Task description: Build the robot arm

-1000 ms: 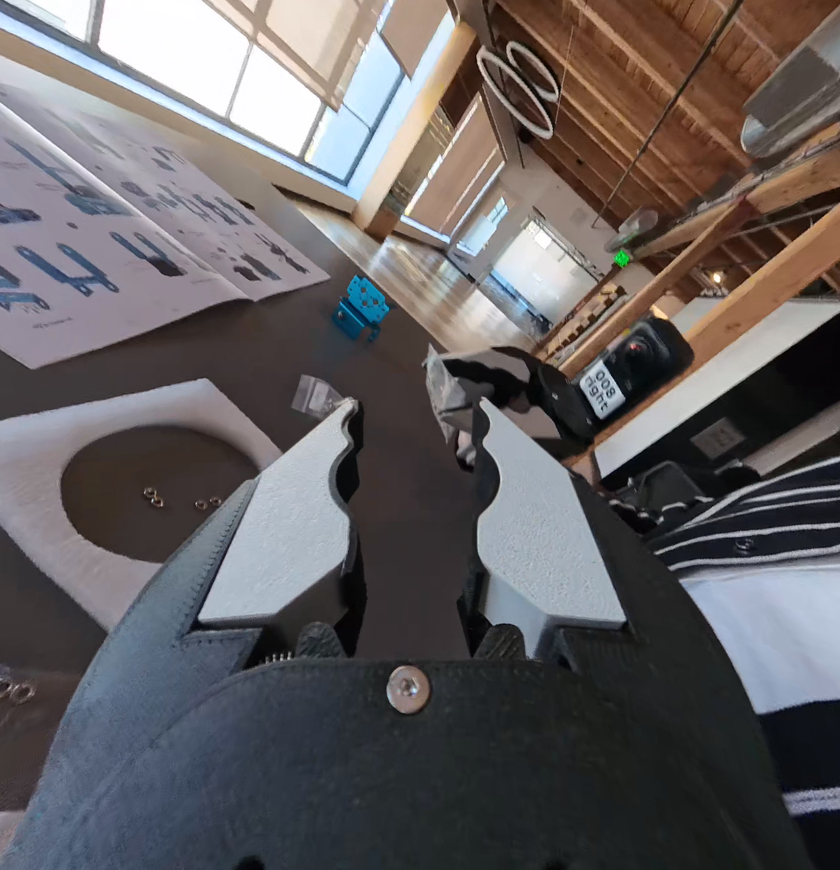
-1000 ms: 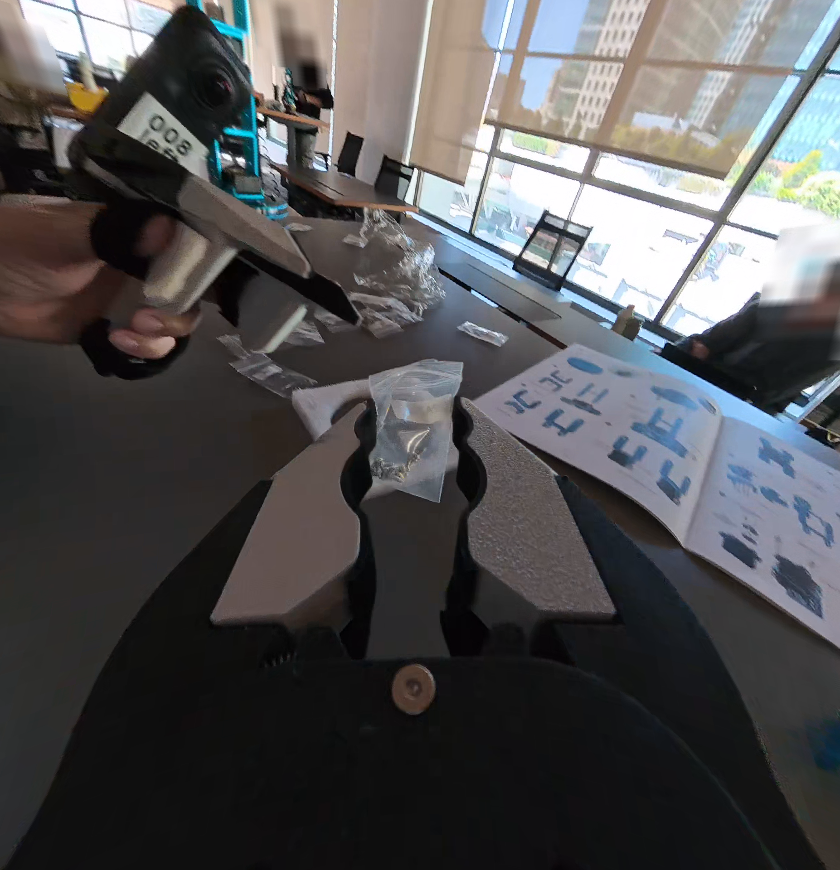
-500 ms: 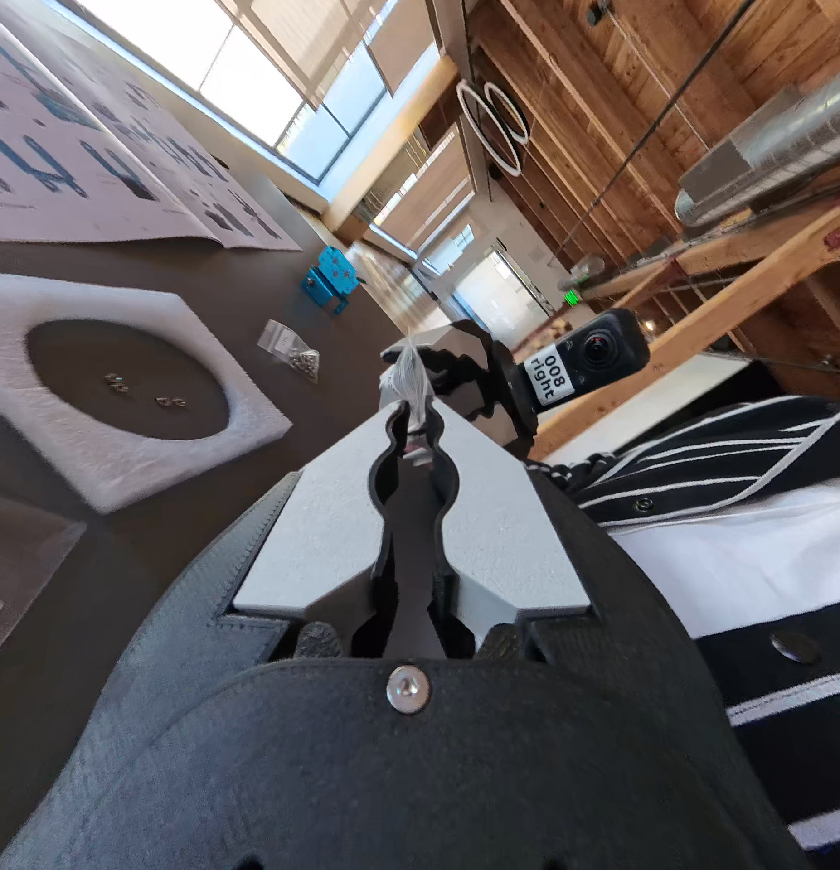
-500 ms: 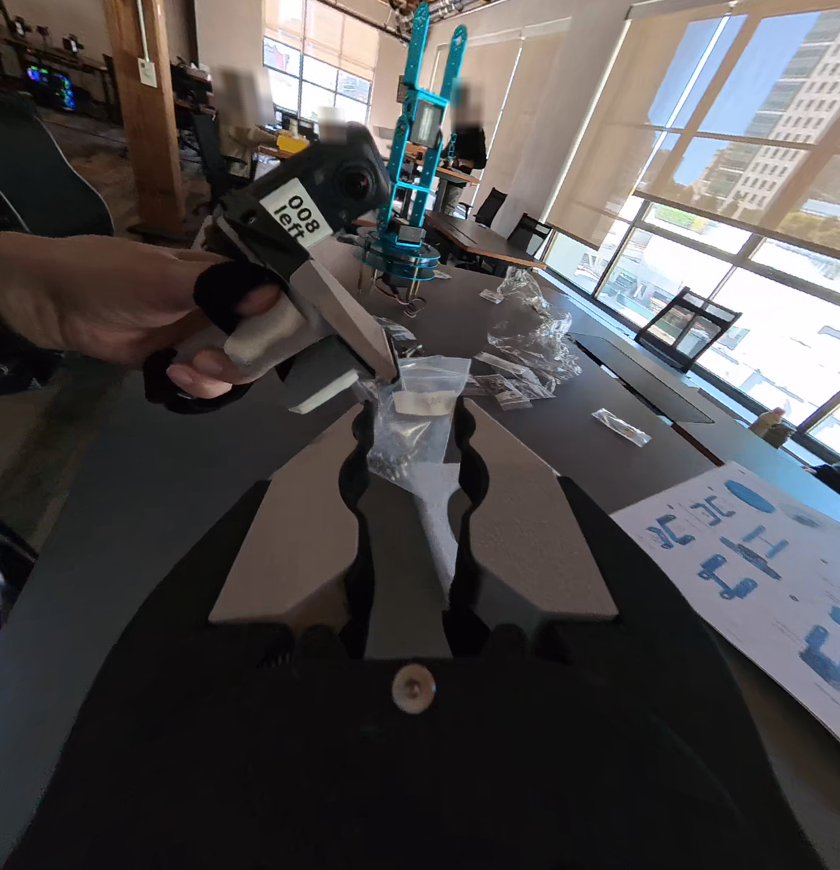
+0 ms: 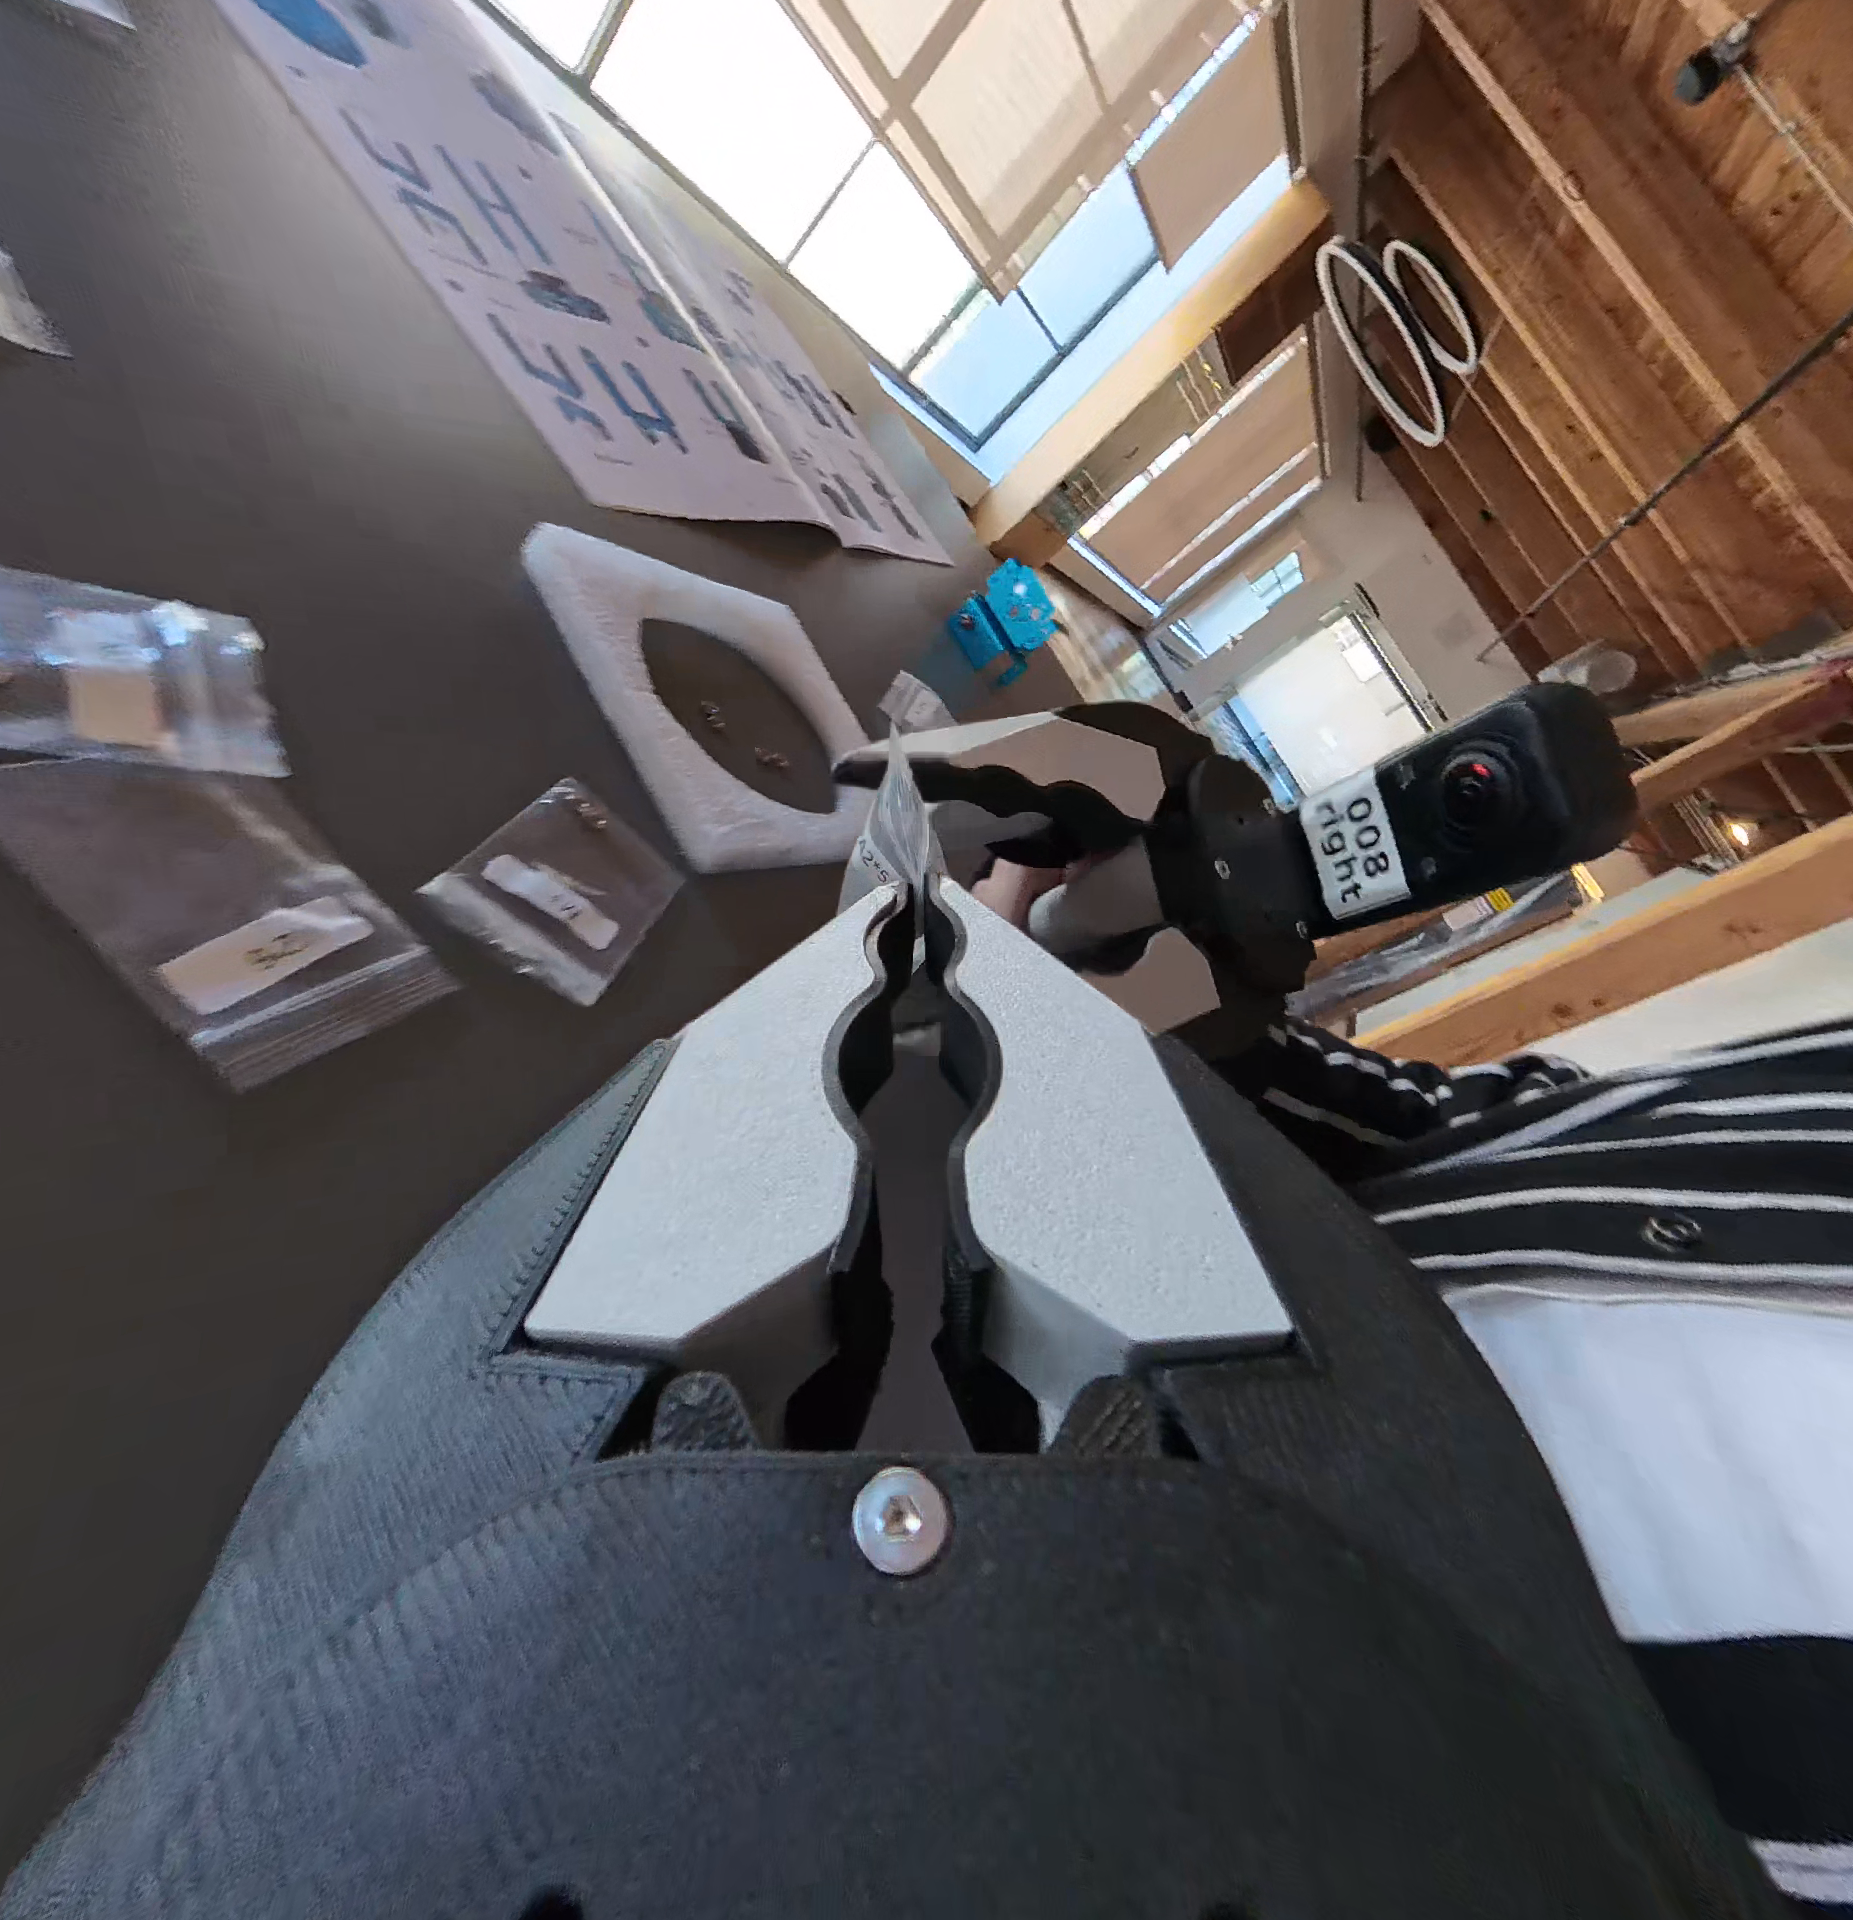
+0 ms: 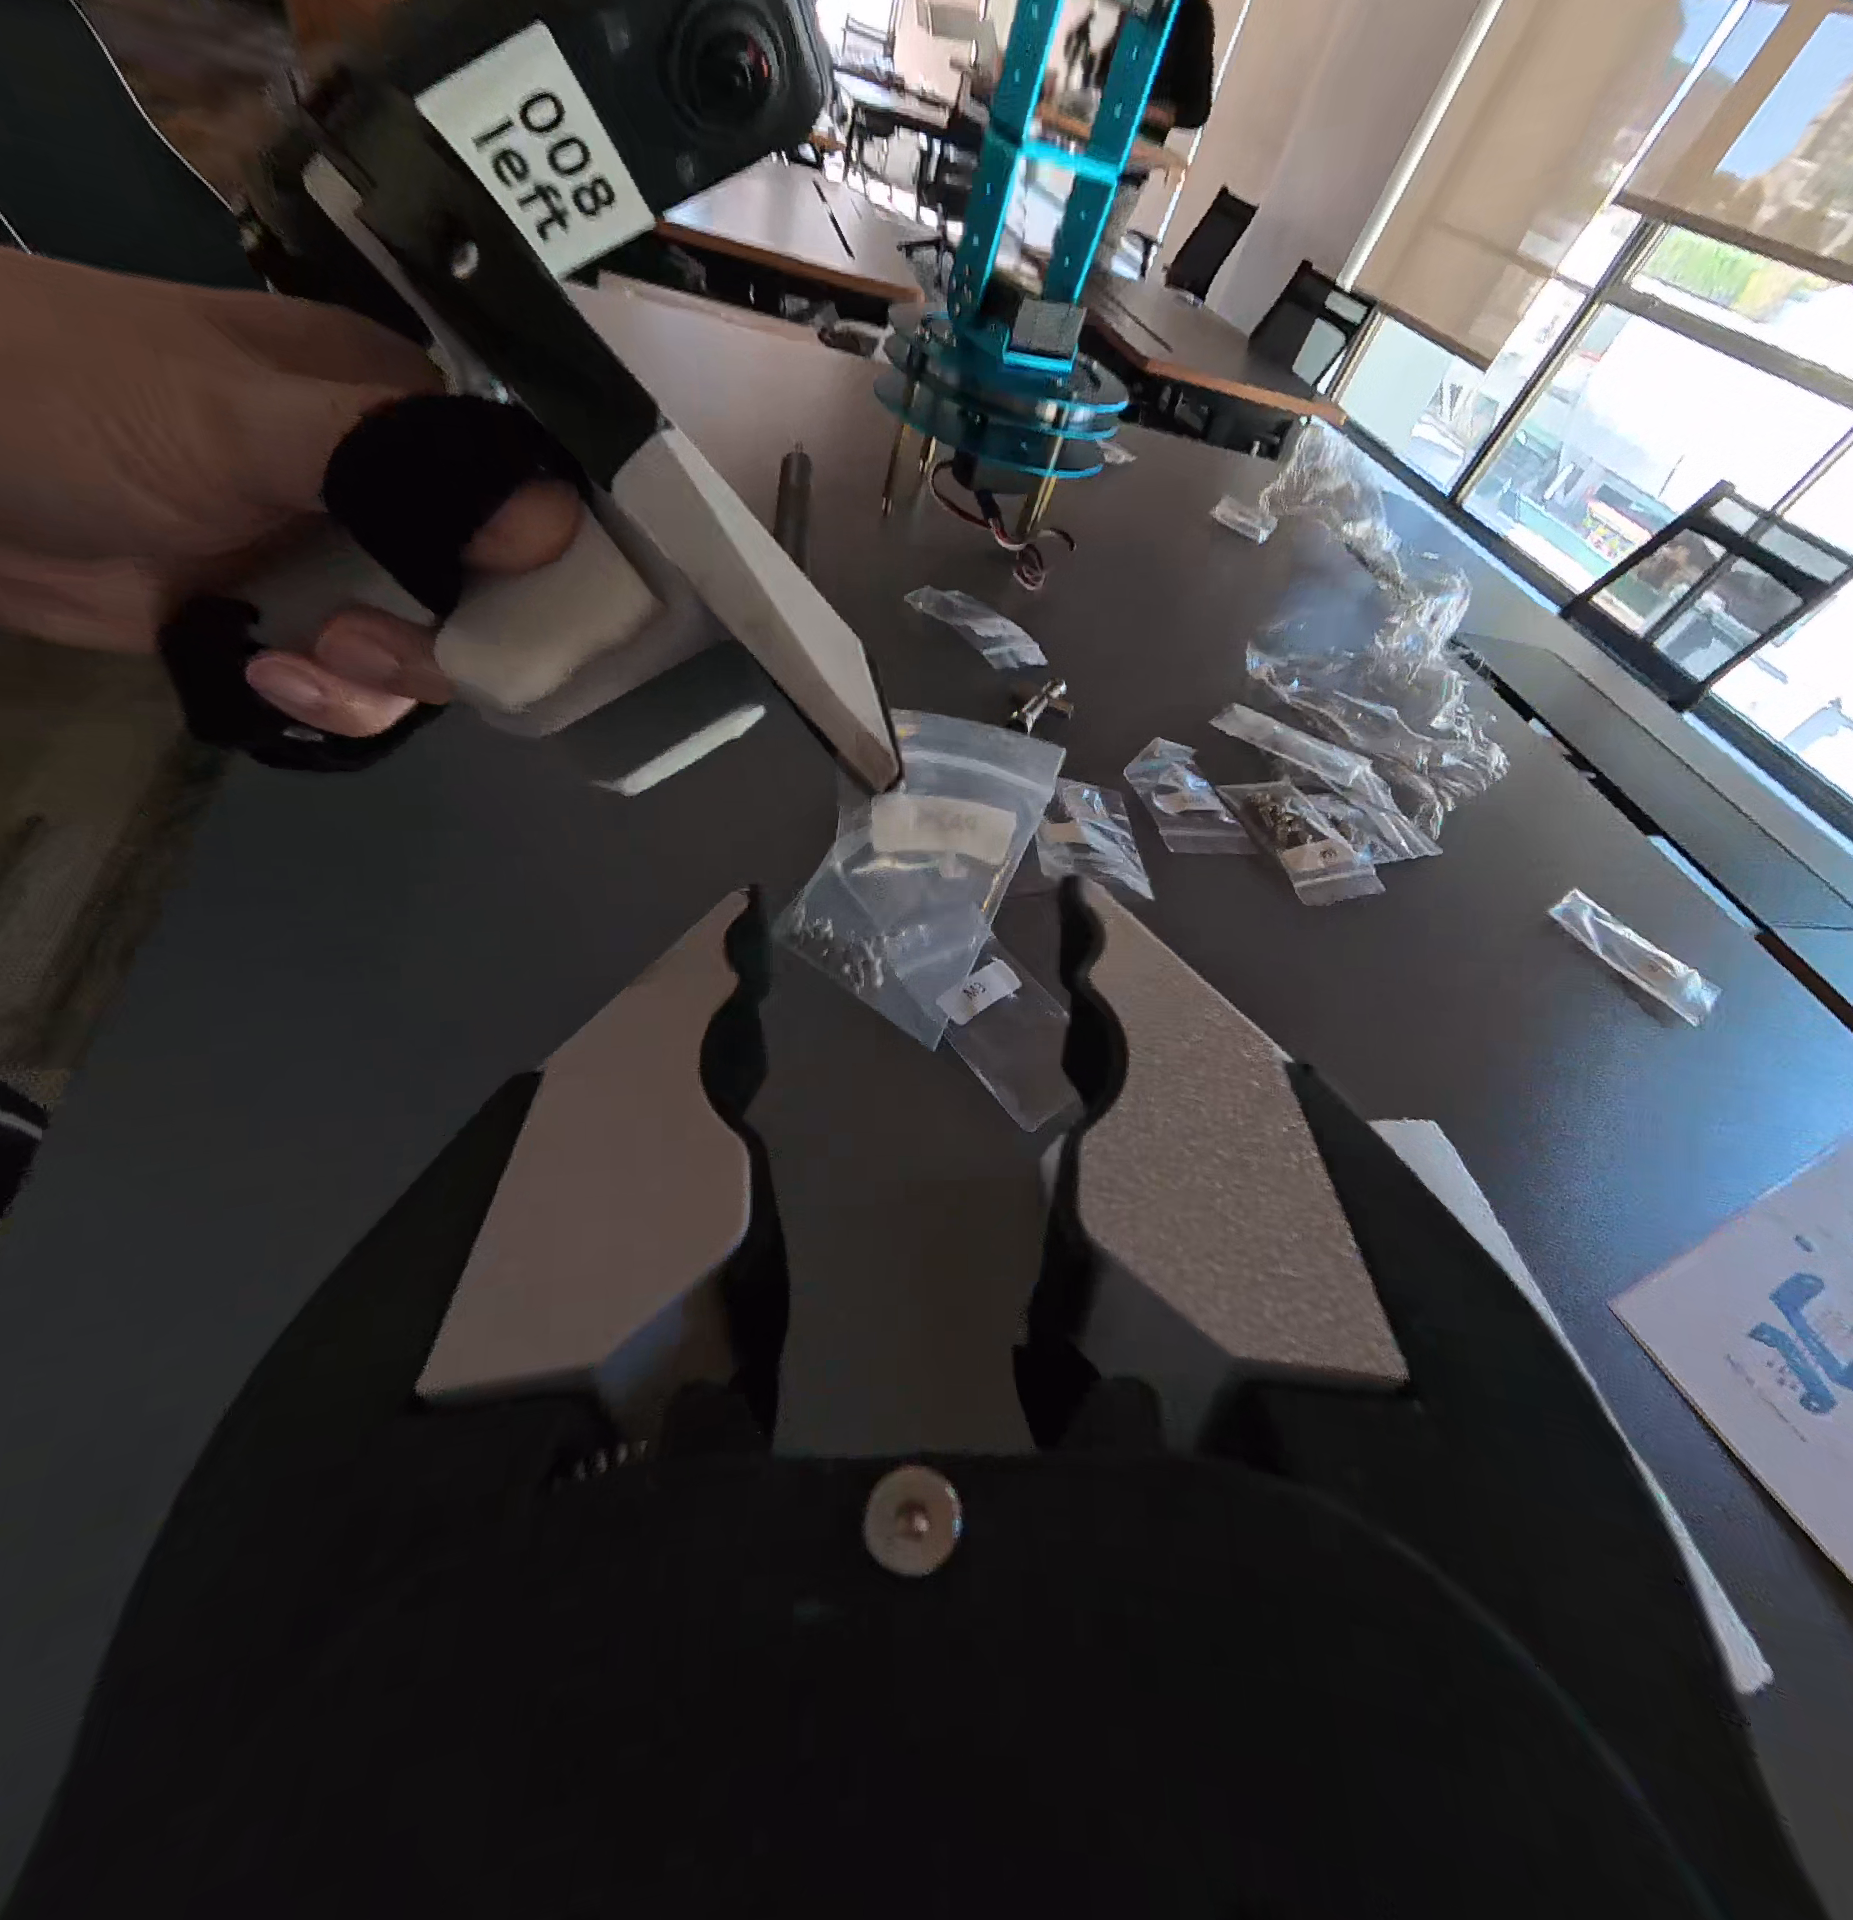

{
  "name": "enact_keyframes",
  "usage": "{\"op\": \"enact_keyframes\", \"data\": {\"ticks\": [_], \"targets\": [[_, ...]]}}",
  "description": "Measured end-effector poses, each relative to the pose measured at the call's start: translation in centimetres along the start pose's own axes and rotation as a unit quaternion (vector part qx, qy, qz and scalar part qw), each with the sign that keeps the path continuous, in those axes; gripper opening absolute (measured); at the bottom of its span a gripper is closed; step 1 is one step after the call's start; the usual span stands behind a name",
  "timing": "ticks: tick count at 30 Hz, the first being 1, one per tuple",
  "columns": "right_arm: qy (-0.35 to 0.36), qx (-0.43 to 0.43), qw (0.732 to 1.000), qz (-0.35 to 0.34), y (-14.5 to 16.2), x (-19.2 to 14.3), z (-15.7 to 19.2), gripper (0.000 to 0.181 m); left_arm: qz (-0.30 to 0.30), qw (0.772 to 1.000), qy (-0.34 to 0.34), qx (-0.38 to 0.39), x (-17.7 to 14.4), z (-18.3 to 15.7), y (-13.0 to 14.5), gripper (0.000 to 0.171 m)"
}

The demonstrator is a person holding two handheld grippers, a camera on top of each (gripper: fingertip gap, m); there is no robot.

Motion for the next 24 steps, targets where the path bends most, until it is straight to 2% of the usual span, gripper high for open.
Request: {"op": "enact_keyframes", "data": {"ticks": [1,3,6,11,17,20,24], "targets": [[0.004,-0.007,1.000,0.012,0.3,0.3,0.1,0.064,-0.009,1.000,-0.011,-0.005,-0.4,0.6,-0.2,0.000],[0.031,-0.026,0.999,0.024,0.5,0.4,-0.2,0.065,-0.027,0.999,-0.029,-0.014,-1.1,1.5,-0.3,0.000],[0.088,-0.052,0.994,0.038,-0.5,0.3,-0.6,0.042,-0.030,0.998,-0.050,-0.015,-1.3,2.4,-0.1,0.000],[0.110,0.000,0.990,0.089,-0.6,2.3,1.3,0.041,-0.038,0.997,-0.071,0.003,-1.3,2.7,-0.2,0.000],[0.172,-0.023,0.973,0.152,1.2,3.9,1.1,0.038,-0.057,0.995,-0.084,0.022,-1.6,2.6,-0.7,0.000],[0.178,-0.011,0.970,0.163,1.4,4.1,1.0,0.024,-0.066,0.995,-0.075,0.012,-1.5,2.4,-0.7,0.000],[0.167,0.010,0.970,0.176,2.2,3.6,1.2,0.017,-0.050,0.997,-0.059,-0.004,-1.1,2.3,0.3,0.000]]}}
Point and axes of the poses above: each gripper's, where its closed fingertips meet, x out along the fingers, y out of its underside, z = x × y across the jaws, the point moved 1 cm from there along -x, back along the fingers, and after that the axes turned 10 degrees about y, right-handed, at the moved point
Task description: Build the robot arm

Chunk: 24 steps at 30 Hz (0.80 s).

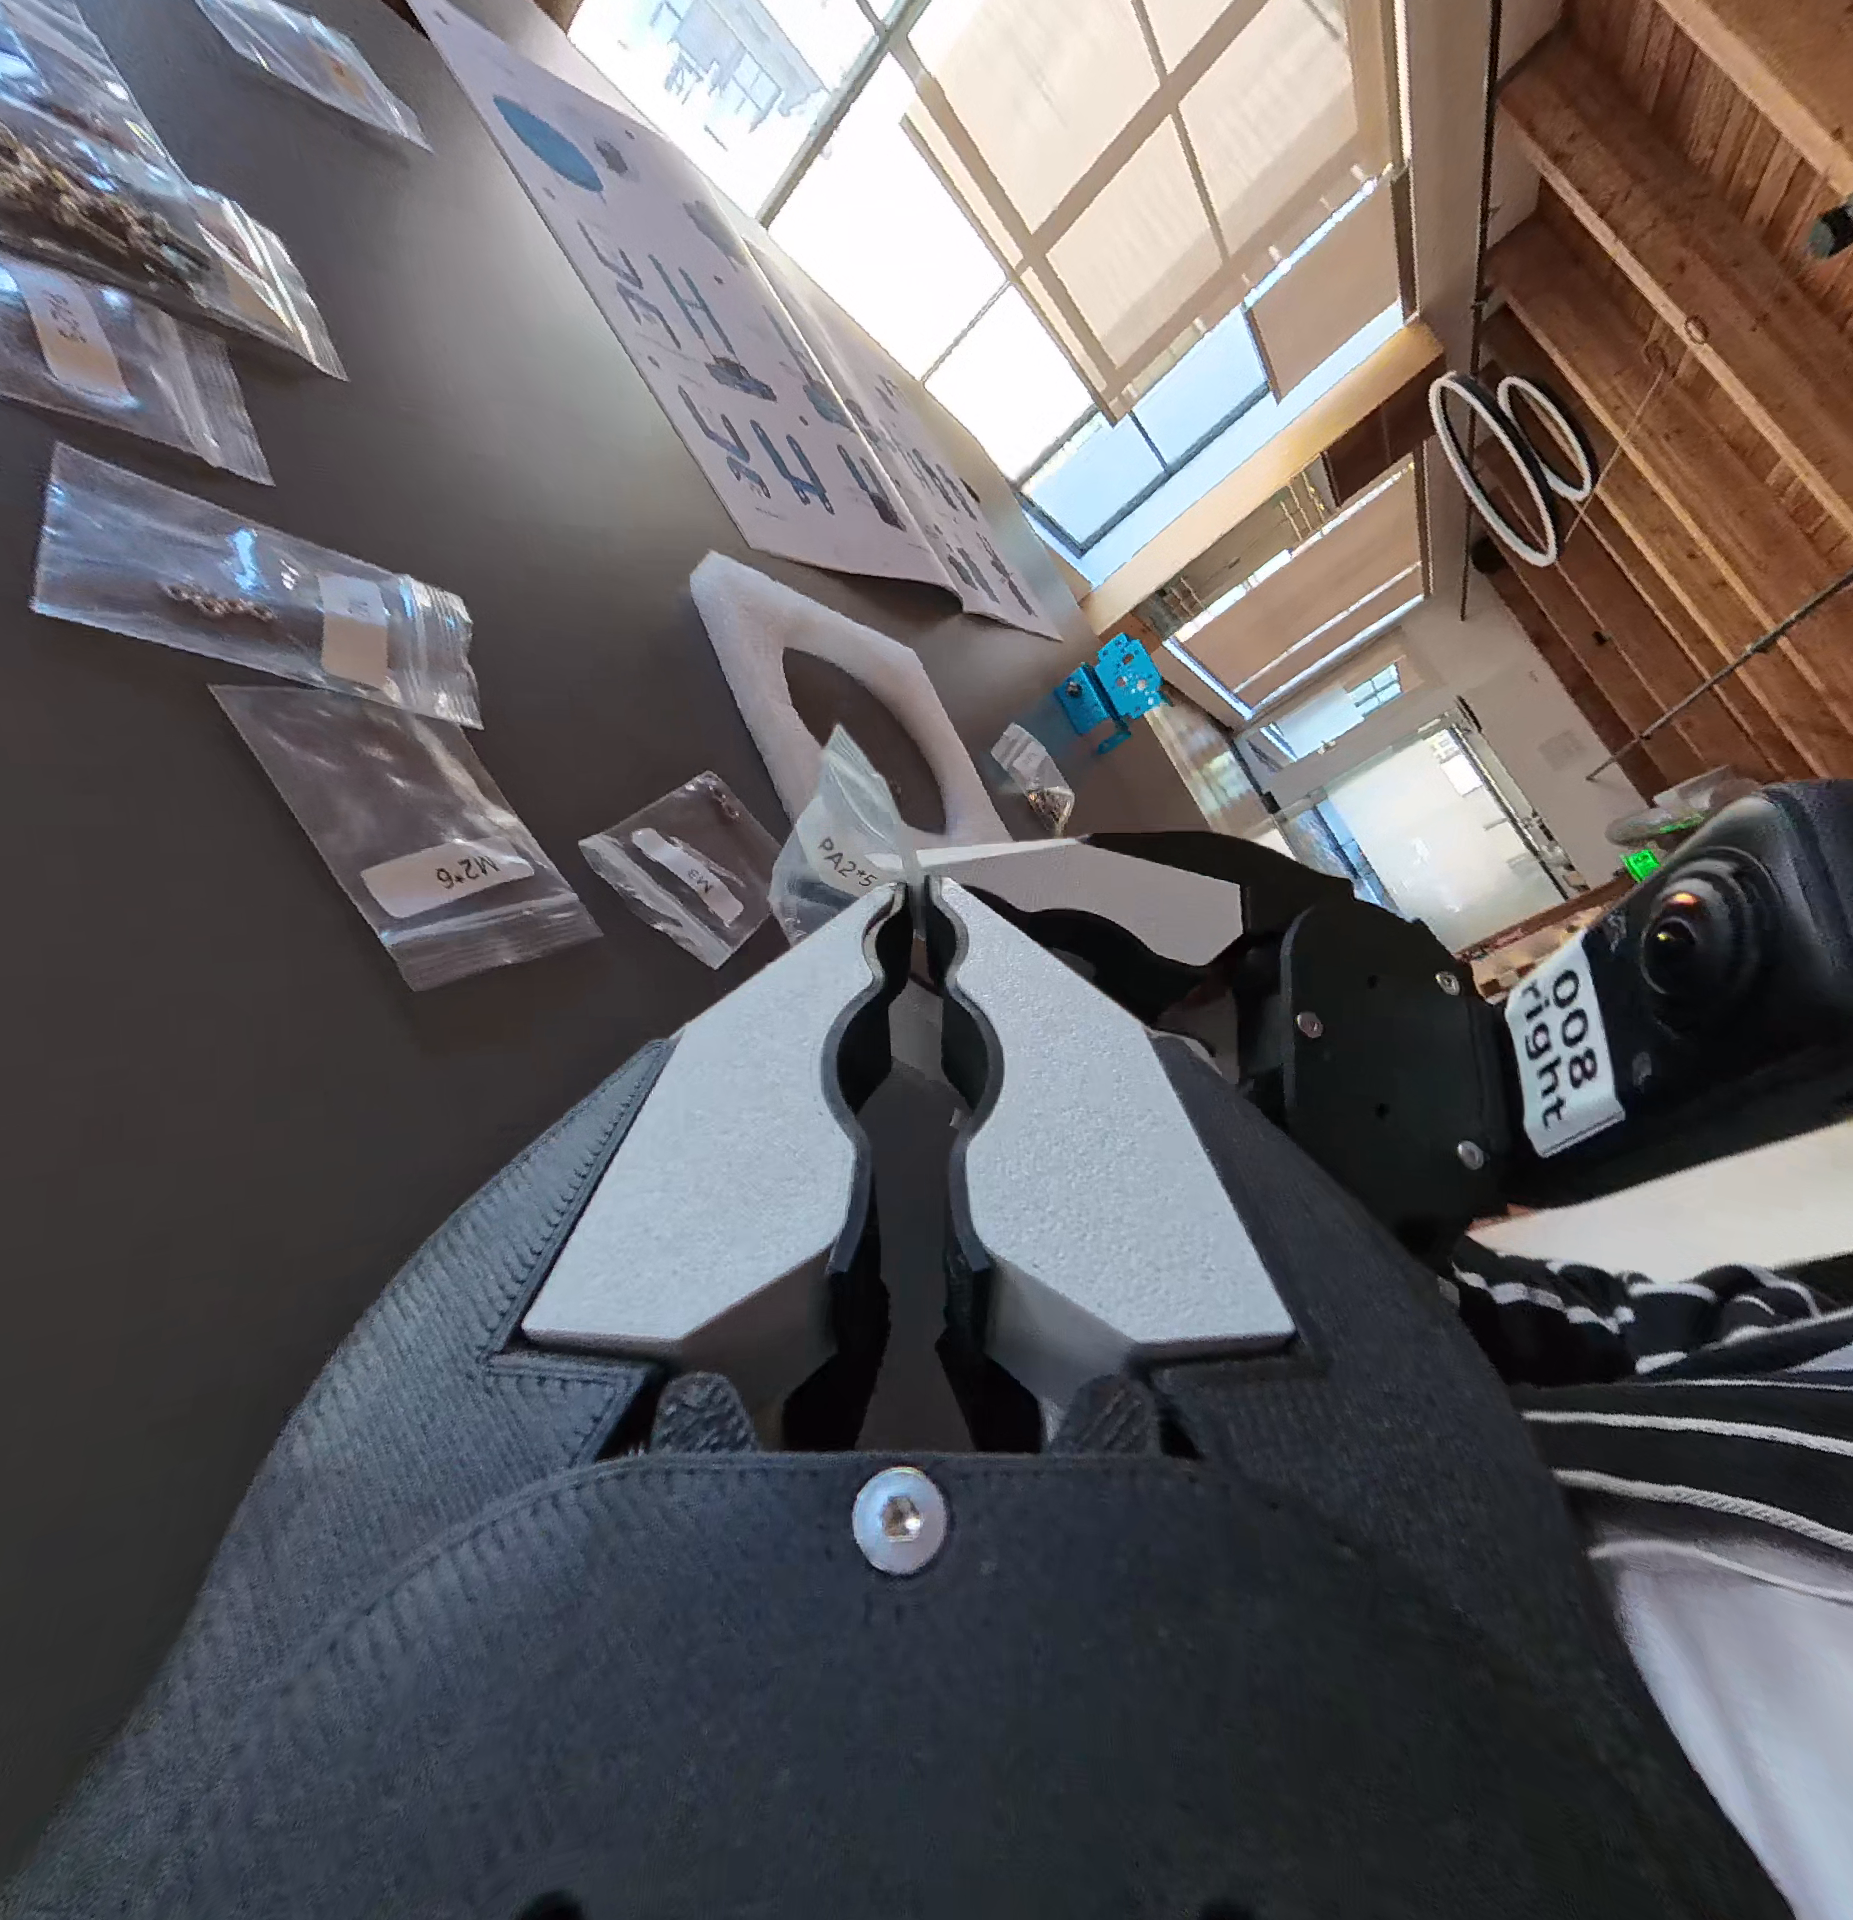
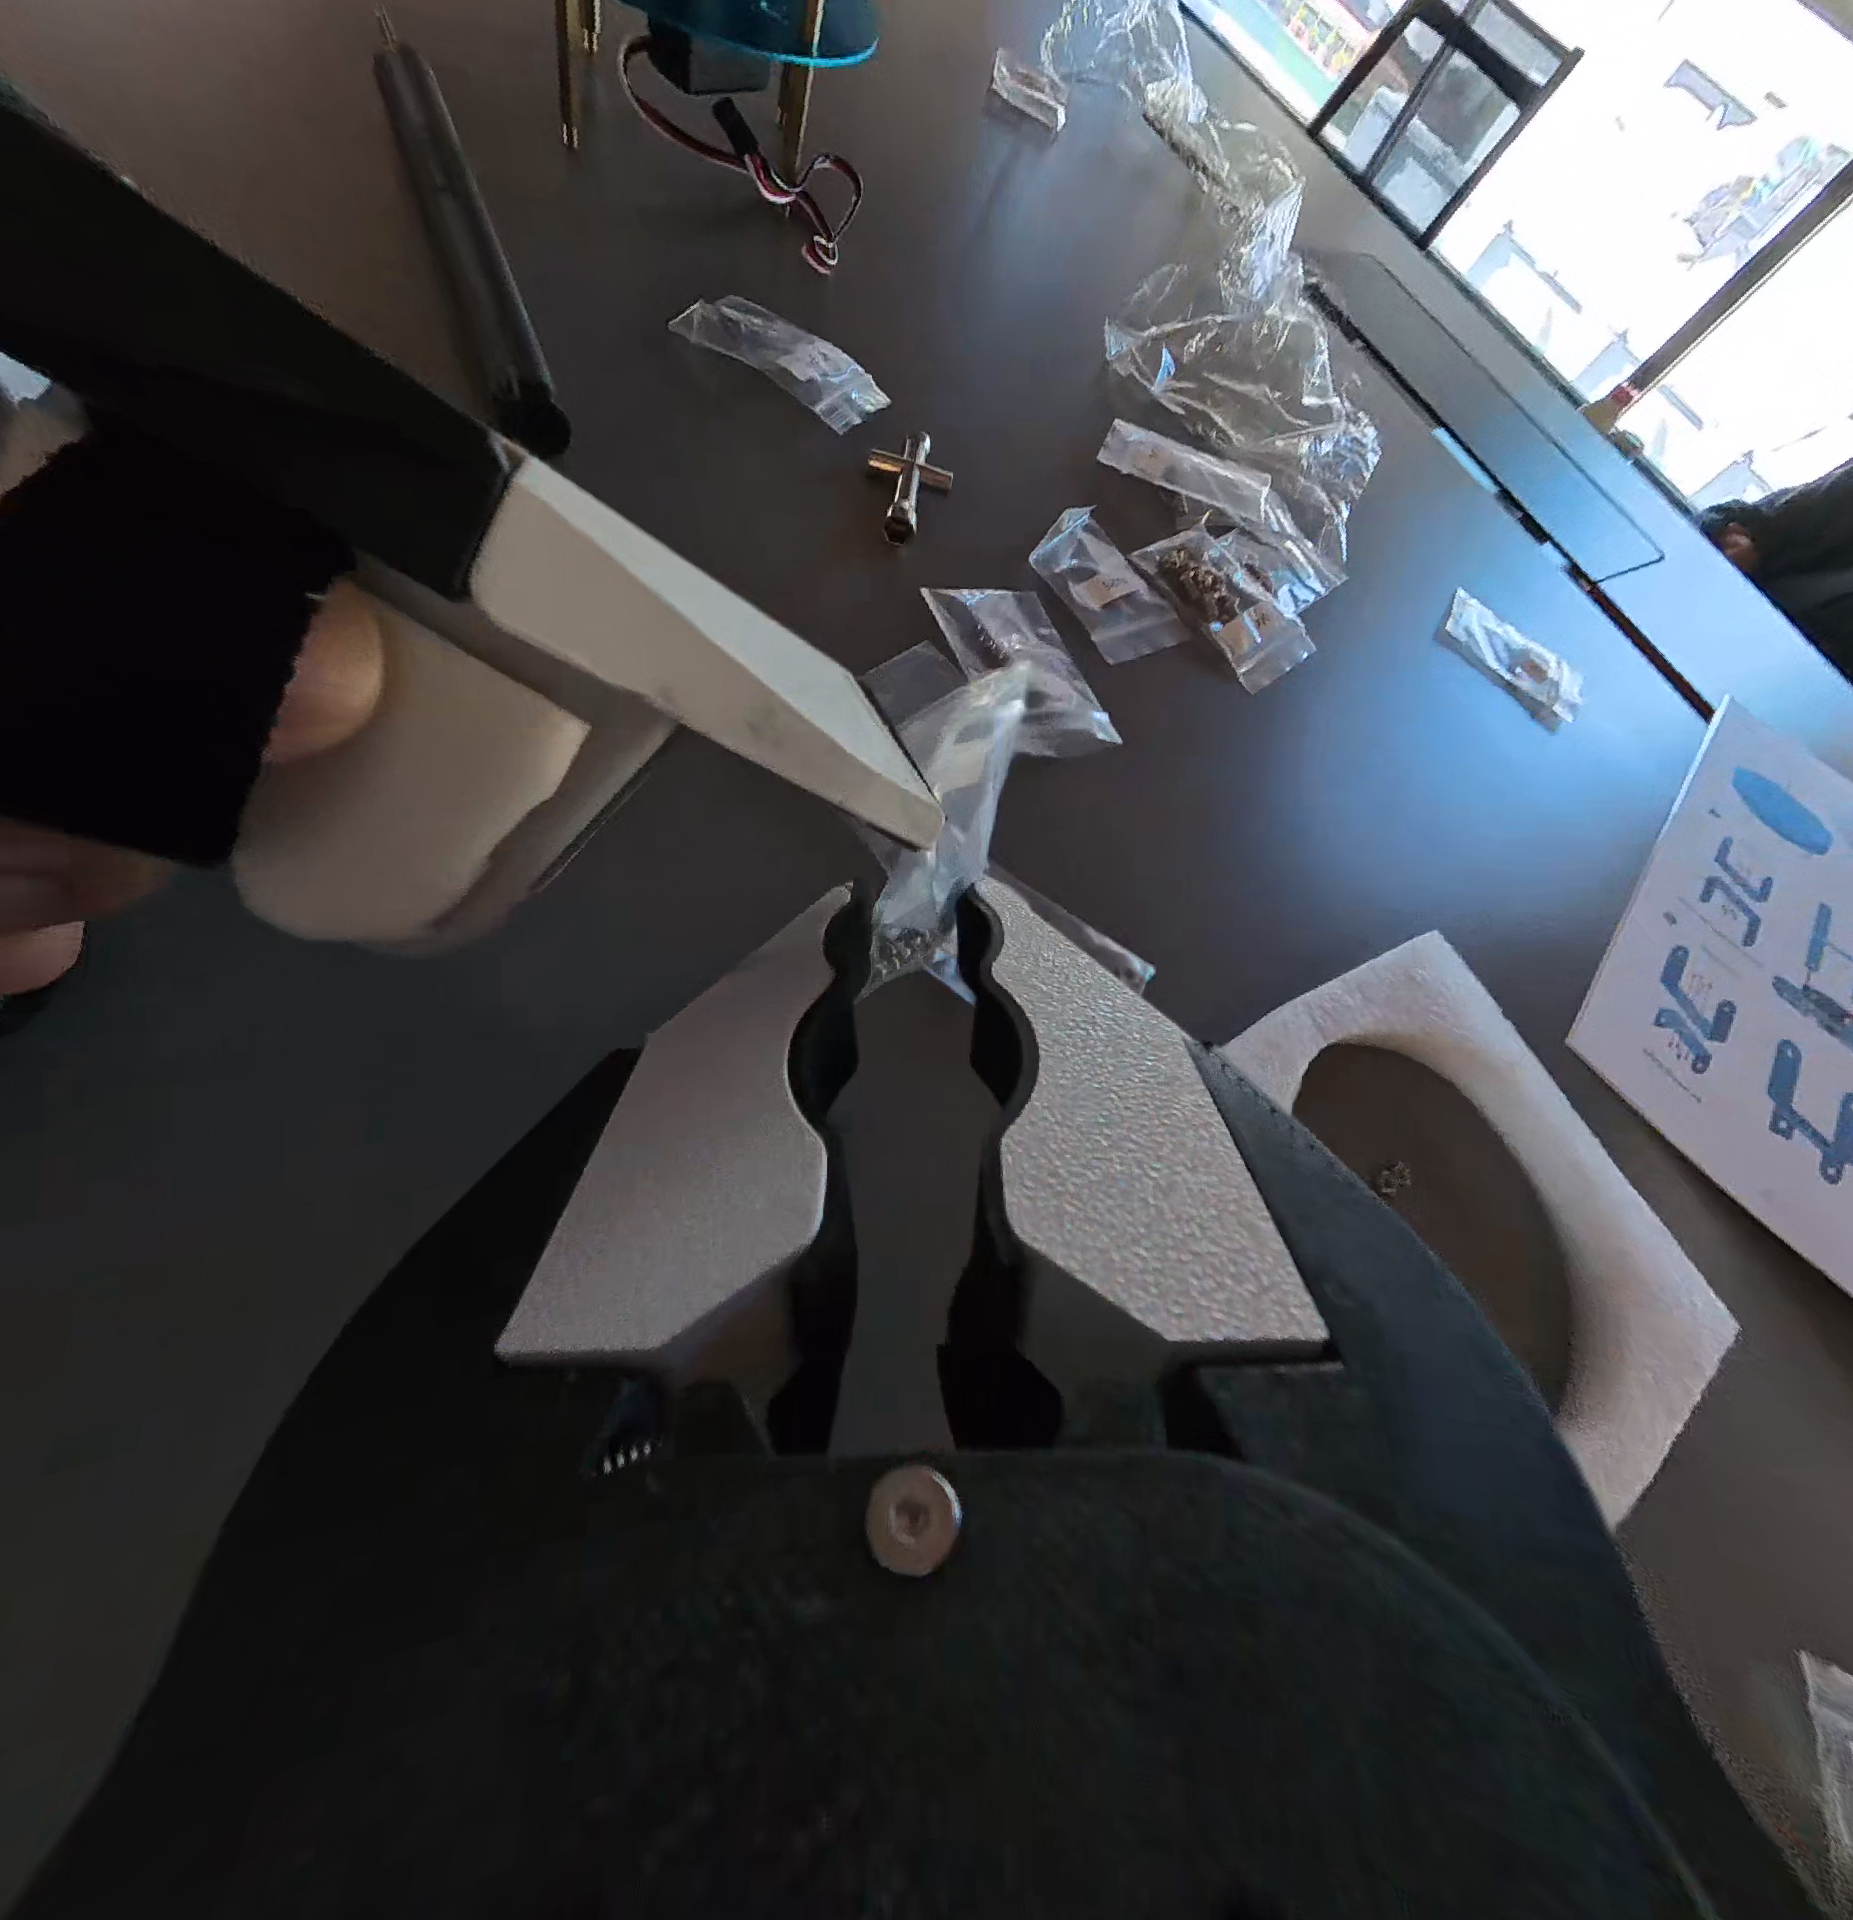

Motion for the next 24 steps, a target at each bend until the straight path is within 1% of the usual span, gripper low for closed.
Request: {"op": "enact_keyframes", "data": {"ticks": [2,5,7,8,9,10,11,13,14,15,16,17,18,19,20,22,23,24], "targets": [[-0.008,0.011,1.000,0.007,0.6,-0.2,-0.1,0.015,0.013,0.999,0.028,-0.022,0.2,-0.3,0.6,0.007],[-0.035,0.055,0.998,0.005,0.7,-0.6,-0.6,0.015,0.001,0.998,0.059,-0.034,-0.3,-0.8,0.5,0.019],[-0.071,0.110,0.991,0.000,0.5,-0.8,-0.9,0.015,-0.010,0.998,0.063,-0.003,-1.2,-1.0,-0.2,0.029],[-0.097,0.145,0.985,-0.003,0.4,-1.0,-1.0,0.015,-0.011,0.998,0.063,0.020,-1.7,-0.9,-0.5,0.037],[-0.140,0.179,0.974,-0.016,-0.1,-1.3,-0.8,0.015,-0.009,0.997,0.068,0.046,-2.1,-0.9,-1.0,0.044],[-0.178,0.211,0.961,-0.023,-0.5,-1.7,-0.8,0.015,-0.004,0.994,0.080,0.070,-2.4,-1.1,-1.4,0.044],[-0.193,0.236,0.952,-0.019,-0.4,-1.7,-1.3,0.015,0.000,0.992,0.093,0.091,-2.6,-1.2,-2.0,0.040],[-0.224,0.256,0.940,-0.032,-0.9,-1.5,-2.5,0.015,0.011,0.986,0.108,0.125,-2.6,-0.8,-4.1,0.034],[-0.243,0.255,0.935,-0.040,-1.2,-1.4,-3.0,0.015,0.026,0.983,0.121,0.139,-2.3,-0.9,-5.3,0.030],[-0.261,0.252,0.931,-0.036,-1.4,-1.0,-3.5,0.015,0.051,0.978,0.135,0.153,-1.8,-1.0,-6.4,0.031],[-0.281,0.245,0.927,-0.032,-1.6,-0.8,-3.8,0.015,0.088,0.969,0.157,0.168,-1.1,-1.2,-7.1,0.031],[-0.307,0.240,0.920,-0.035,-2.0,-0.6,-4.0,0.015,0.136,0.956,0.186,0.184,-0.4,-1.4,-7.3,0.030],[-0.333,0.241,0.911,-0.042,-2.6,-0.7,-4.1,0.015,0.181,0.941,0.212,0.194,0.2,-1.5,-7.3,0.035],[-0.361,0.244,0.898,-0.050,-3.2,-1.0,-4.1,0.015,0.213,0.928,0.234,0.195,0.7,-1.5,-7.3,0.037],[-0.380,0.253,0.887,-0.062,-3.7,-1.2,-4.2,0.015,0.236,0.918,0.258,0.187,1.2,-1.8,-7.2,0.032],[-0.401,0.274,0.871,-0.080,-4.5,-1.6,-4.4,0.014,0.256,0.902,0.307,0.163,2.0,-2.9,-7.1,0.025],[-0.404,0.278,0.867,-0.083,-4.5,-1.7,-4.4,0.014,0.255,0.897,0.325,0.157,2.3,-3.4,-7.1,0.016],[-0.404,0.281,0.866,-0.086,-4.5,-1.7,-4.4,0.014,0.253,0.894,0.334,0.157,2.5,-3.6,-7.0,0.002]]}}
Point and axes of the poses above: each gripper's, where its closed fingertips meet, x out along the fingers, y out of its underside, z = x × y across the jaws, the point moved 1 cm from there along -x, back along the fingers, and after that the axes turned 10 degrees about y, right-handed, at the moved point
